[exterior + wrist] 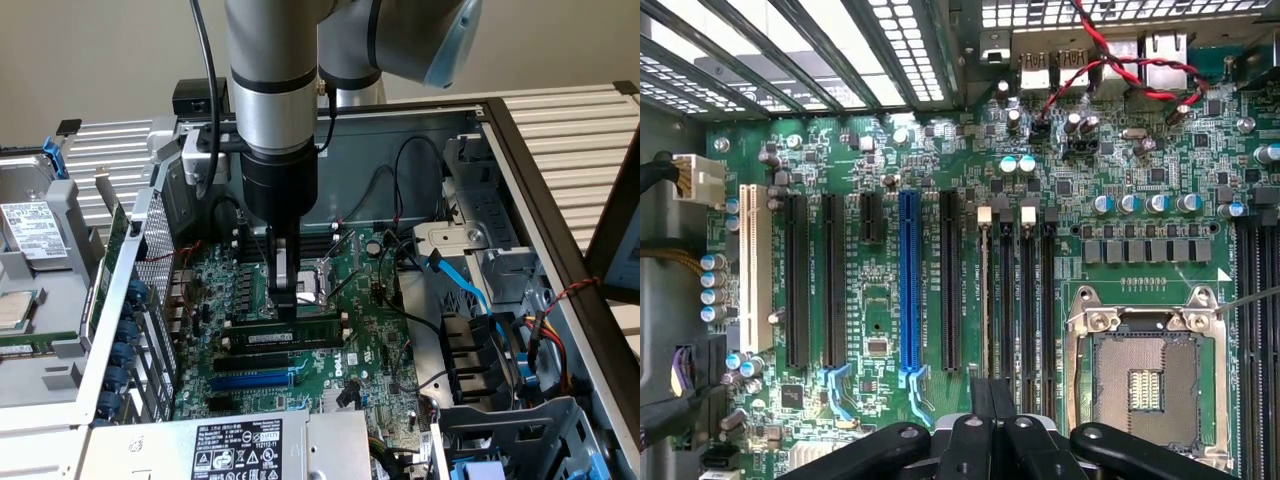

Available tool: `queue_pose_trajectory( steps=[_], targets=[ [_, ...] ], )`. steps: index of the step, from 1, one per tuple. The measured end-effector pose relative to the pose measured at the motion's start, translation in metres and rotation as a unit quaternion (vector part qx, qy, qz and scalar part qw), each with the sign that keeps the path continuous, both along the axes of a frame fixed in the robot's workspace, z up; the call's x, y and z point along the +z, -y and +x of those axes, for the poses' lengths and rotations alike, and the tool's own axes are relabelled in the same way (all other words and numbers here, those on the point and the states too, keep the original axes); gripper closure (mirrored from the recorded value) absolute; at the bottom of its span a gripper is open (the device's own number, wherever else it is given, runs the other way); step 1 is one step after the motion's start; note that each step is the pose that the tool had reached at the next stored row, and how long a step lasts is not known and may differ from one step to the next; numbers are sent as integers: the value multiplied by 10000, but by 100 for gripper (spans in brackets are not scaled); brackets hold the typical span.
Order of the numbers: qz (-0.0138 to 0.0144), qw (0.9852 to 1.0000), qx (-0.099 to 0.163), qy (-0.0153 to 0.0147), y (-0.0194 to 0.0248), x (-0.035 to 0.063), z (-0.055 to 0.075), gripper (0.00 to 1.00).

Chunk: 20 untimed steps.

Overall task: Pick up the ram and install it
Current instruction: 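Press down the ram until it locks into place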

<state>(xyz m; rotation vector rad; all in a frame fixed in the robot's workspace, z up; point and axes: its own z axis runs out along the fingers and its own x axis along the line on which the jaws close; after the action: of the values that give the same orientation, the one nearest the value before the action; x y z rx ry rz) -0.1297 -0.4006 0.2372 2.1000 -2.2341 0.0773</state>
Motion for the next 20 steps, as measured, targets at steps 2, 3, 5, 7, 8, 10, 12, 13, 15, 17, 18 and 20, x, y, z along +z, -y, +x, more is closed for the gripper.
queue_pose_trajectory(
  steps=[2, 3, 5, 7, 8, 10, 12, 13, 15, 17, 18, 20],
  targets=[
    [0, 10000, 0, 6, 1, -4, 0, 90],
    [1, 10000, 0, 7, 4, -5, 0, 90],
    [0, 10000, 0, 8, 20, -6, 0, 90],
    [0, 10000, 0, 9, 23, -7, 0, 90],
    [-1, 10000, 0, 12, 24, -8, 0, 90],
    [-1, 10000, 0, 18, 24, -11, 1, 90],
    [0, 10000, 0, 24, 24, -15, 4, 90],
    [0, 10000, 0, 28, 24, -18, 6, 90],
    [0, 10000, 0, 32, 24, -22, 9, 90],
    [0, 10000, 0, 33, 24, -27, 10, 90],
    [1, 10000, 0, 34, 24, -31, 10, 90],
    [0, 10000, 1, 34, 24, -38, 10, 90]
  ],
)
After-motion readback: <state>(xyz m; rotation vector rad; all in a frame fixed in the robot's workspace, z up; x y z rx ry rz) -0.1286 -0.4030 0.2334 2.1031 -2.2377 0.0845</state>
